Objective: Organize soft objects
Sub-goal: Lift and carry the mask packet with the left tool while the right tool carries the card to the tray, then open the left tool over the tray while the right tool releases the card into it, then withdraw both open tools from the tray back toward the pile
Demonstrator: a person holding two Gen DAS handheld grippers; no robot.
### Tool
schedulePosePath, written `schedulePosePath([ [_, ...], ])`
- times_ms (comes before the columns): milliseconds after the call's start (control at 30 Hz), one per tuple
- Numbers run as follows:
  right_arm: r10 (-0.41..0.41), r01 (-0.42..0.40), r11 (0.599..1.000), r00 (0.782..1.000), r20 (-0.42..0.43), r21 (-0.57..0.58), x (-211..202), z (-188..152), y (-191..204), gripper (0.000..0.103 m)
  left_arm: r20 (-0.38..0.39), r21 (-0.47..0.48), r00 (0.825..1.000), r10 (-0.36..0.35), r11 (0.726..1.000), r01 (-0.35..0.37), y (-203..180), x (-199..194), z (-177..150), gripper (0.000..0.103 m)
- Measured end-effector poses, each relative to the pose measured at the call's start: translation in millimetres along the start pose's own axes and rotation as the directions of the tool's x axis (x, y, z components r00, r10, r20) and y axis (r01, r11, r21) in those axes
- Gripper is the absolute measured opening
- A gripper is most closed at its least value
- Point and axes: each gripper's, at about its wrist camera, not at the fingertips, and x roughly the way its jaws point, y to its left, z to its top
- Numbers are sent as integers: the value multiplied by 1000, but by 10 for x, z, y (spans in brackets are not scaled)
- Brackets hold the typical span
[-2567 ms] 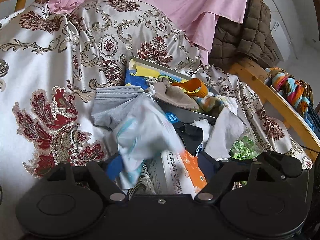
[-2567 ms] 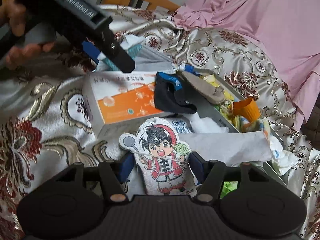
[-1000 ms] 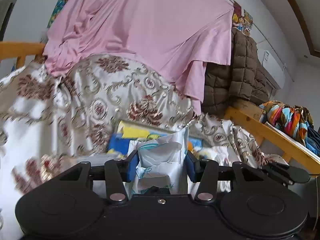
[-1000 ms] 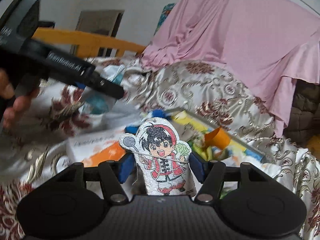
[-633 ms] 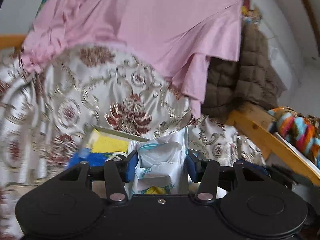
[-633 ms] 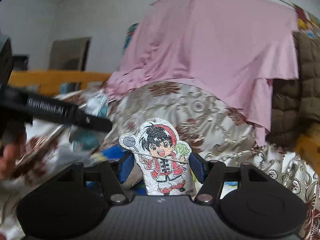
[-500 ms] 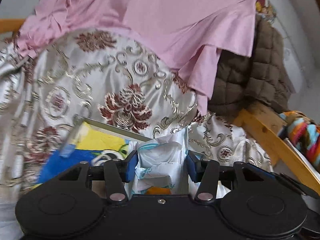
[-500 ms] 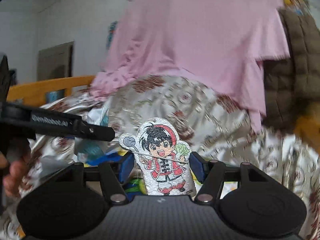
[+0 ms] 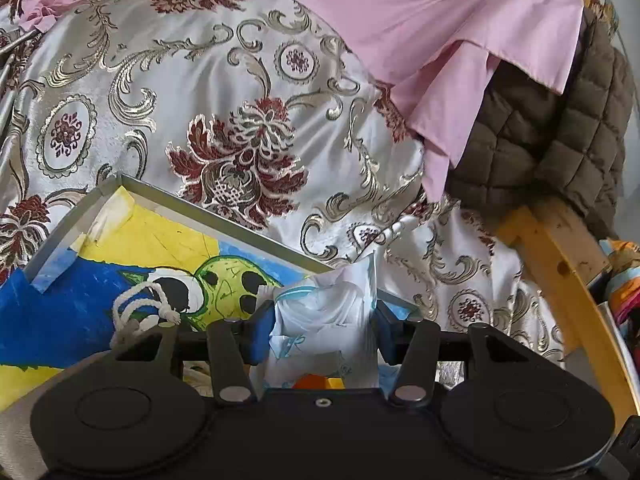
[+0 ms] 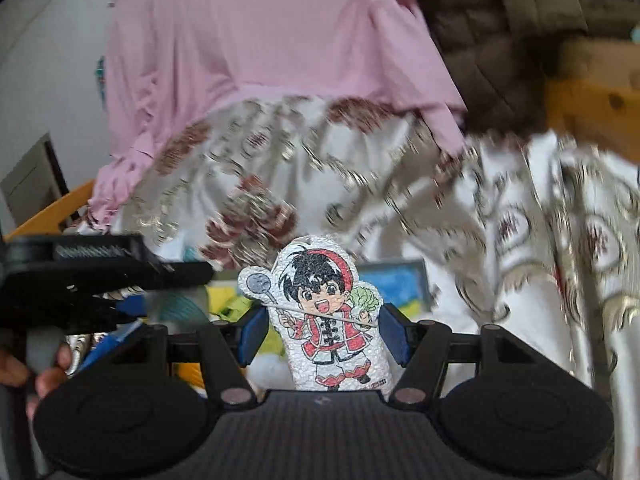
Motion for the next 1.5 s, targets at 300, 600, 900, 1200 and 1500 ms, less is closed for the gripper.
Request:
schedulePosePath([
  [300, 46, -39, 995, 996, -71, 88, 121, -10, -173, 66, -5, -56, 1000, 30, 998, -30, -24, 69, -52, 57],
  [600, 82, -69, 989, 992, -97, 133, 180, -23, -243, 70, -6, -63, 998, 59, 996, -59, -65, 22, -101, 65],
  [900, 102, -90, 987, 991, -85, 136, 126, -15, -219, 85, 44, -90, 994, 97, 992, -92, -63, -218, -111, 83],
  [1200, 105, -101, 991, 994, -40, 84, -142, 55, -4, 95, 172, -12, 979, 109, 994, -109, -183, -865, -172, 95],
  [1500, 97, -98, 994, 995, 35, 41, -714, 171, 246, 102, 262, 66, 960, 95, 991, -116, -300, -1746, -271, 101],
])
